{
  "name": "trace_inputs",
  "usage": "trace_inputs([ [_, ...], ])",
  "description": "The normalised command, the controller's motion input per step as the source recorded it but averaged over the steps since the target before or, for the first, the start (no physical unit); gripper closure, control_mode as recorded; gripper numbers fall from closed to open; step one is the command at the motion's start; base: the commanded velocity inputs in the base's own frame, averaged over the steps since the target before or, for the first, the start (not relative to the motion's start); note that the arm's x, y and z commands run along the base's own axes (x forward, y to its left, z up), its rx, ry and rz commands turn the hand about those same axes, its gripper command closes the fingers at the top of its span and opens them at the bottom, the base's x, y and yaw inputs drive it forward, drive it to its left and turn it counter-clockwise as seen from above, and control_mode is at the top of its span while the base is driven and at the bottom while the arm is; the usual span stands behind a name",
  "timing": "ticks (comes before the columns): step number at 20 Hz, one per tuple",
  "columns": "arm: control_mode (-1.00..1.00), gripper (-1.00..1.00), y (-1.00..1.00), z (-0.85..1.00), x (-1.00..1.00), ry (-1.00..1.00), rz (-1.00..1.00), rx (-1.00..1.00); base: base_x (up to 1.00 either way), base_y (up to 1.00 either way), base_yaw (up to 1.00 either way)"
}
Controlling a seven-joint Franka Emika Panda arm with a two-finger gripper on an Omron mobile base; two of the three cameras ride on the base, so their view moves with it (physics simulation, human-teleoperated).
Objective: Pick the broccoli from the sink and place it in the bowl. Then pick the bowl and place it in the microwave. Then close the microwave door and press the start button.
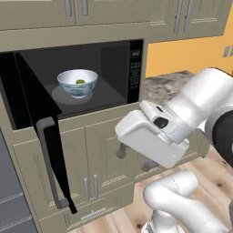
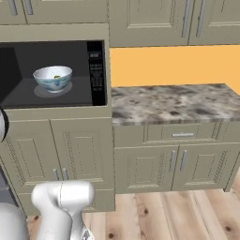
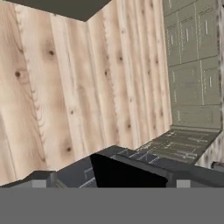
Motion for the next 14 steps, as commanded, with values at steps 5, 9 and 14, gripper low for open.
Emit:
trace_inputs([
  [5, -1.00, -1.00, -0.02, 0.00, -1.00, 0.06, -0.02, 0.00, 0.00, 0.00, 0.00],
  [9, -1.00, -1.00, 0.73, -0.21, -0.67, 0.04, -0.04, -0.09, 0.00, 0.00, 0.00],
  [14, -1.00, -1.00, 0.99, -0.32, -0.03, 0.07, -0.08, -0.13, 0.00, 0.00, 0.00],
])
